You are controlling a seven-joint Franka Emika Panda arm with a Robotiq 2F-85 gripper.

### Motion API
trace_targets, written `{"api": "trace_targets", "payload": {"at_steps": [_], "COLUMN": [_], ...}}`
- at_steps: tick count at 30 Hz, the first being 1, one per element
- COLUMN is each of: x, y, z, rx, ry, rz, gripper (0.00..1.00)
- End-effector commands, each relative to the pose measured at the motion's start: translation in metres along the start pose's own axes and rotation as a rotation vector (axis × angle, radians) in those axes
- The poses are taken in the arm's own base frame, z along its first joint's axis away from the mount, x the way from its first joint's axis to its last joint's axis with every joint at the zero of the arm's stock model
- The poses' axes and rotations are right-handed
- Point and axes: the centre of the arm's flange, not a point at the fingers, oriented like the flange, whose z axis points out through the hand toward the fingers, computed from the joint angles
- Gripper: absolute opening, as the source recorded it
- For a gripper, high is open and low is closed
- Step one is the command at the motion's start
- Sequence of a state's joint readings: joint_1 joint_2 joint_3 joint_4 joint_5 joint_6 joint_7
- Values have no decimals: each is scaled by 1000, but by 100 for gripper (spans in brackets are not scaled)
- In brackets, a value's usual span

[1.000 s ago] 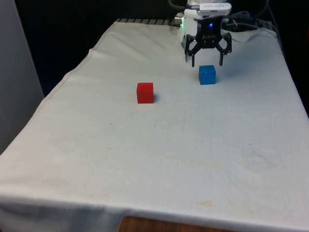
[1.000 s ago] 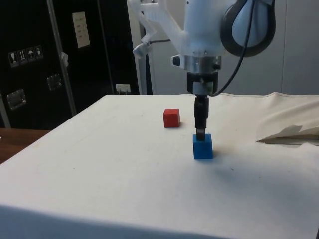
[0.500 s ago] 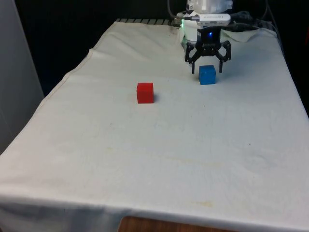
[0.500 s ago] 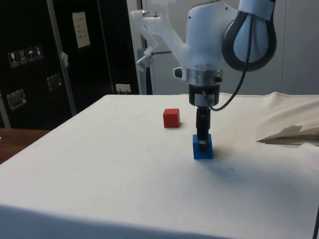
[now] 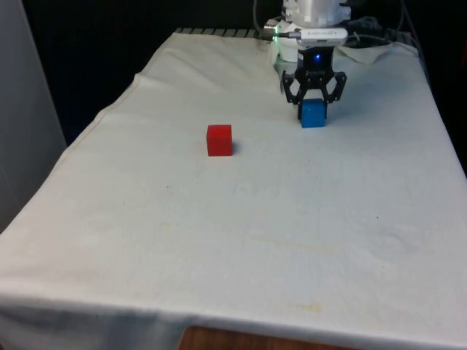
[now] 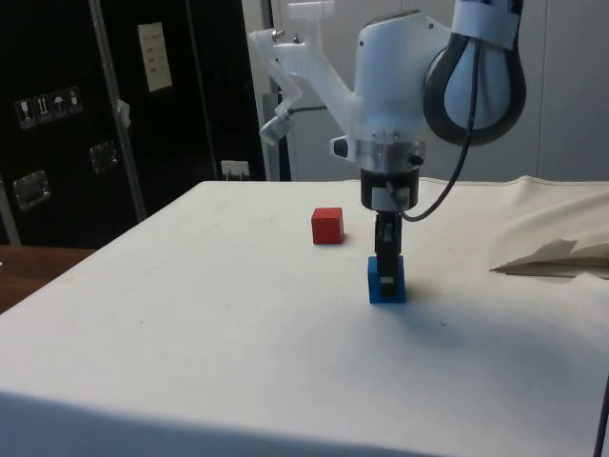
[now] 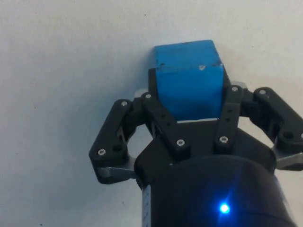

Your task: Stack the two cubes.

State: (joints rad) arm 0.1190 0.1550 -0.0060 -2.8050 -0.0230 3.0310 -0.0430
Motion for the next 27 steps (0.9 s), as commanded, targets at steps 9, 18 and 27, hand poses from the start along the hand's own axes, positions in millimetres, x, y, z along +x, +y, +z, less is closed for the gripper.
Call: {"api": "trace_targets", "payload": {"at_steps": [9,18,27], "x": [1,6,14], "y": [-2,2,5], "z": [0,-13,-36], "rx": [3,-1,-3], "ry": [8,15,26], "rz": [1,3,5], "gripper": [2,2,2]}}
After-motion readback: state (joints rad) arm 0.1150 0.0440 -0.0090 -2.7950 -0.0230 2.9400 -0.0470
